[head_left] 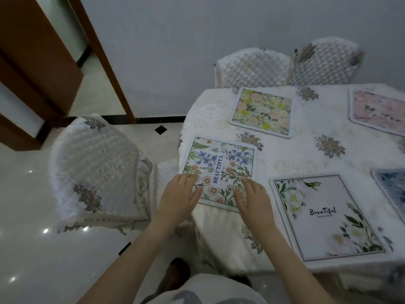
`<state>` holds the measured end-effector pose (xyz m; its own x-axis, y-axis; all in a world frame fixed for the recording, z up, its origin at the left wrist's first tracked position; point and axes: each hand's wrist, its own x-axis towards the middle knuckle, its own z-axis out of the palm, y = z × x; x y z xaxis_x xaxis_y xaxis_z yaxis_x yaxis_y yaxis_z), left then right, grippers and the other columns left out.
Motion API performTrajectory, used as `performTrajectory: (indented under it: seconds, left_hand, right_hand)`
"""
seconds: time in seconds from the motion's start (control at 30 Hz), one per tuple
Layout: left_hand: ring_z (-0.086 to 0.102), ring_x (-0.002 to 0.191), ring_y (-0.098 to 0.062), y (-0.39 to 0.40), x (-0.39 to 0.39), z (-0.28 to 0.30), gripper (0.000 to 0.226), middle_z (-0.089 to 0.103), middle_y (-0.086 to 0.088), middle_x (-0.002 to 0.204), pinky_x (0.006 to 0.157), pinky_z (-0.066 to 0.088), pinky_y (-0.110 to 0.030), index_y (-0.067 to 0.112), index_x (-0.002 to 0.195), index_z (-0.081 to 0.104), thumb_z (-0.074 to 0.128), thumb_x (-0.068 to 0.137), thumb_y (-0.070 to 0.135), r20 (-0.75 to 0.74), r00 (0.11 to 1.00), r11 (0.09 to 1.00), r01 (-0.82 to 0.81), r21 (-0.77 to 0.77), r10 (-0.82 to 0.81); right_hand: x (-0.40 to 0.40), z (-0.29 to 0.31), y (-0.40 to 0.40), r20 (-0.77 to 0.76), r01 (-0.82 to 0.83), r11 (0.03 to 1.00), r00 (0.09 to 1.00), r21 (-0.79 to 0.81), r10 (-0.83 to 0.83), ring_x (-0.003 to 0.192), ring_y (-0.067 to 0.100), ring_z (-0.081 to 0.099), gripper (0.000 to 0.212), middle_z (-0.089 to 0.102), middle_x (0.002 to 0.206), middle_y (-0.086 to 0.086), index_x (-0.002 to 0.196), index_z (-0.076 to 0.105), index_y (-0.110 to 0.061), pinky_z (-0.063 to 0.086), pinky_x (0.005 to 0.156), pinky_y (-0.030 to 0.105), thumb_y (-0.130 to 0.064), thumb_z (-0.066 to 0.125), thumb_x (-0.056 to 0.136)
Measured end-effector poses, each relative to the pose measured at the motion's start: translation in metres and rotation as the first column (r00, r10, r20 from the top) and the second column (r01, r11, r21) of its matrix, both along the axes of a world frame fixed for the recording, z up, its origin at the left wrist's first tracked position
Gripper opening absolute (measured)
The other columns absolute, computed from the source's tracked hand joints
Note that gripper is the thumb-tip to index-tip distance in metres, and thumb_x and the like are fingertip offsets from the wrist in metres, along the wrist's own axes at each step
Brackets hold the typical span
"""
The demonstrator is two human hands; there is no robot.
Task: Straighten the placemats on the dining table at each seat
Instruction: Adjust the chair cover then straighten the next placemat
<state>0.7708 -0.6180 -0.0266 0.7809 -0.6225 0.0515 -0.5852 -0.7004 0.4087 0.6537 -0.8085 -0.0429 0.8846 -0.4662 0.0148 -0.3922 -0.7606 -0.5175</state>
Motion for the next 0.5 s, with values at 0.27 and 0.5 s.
performTrajectory:
  seconds: [0.27,0.5]
  left_hand:
    - [0.046,0.118,-0.02,0.043,0.062,0.002,0.046,0.055,-0.003,0.129,0.099,0.041,-0.037,0.018,0.136,0.043,0.036,0.096,0.042,0.004,0.979,0.978,0.204,-0.049,-0.204]
    - [0.047,0.119,-0.022,0.036,0.095,-0.009,0.053,0.054,-0.004,0.131,0.095,0.043,-0.037,0.017,0.135,0.042,0.055,0.087,0.035,-0.016,0.961,0.961,0.278,-0.001,-0.278]
  right_hand:
    - [0.02,0.004,0.065,-0.036,0.214,0.976,0.976,0.036,-0.213,0.131,0.024,0.039,0.05,0.047,0.141,0.007,0.138,0.043,-0.014,0.036,0.109,0.042,-0.04,0.041,0.096]
    - [0.039,0.006,0.062,-0.038,0.276,0.961,0.961,0.021,-0.276,0.128,0.026,0.04,0.047,0.049,0.139,0.007,0.136,0.044,-0.013,0.037,0.106,0.043,-0.037,0.043,0.096]
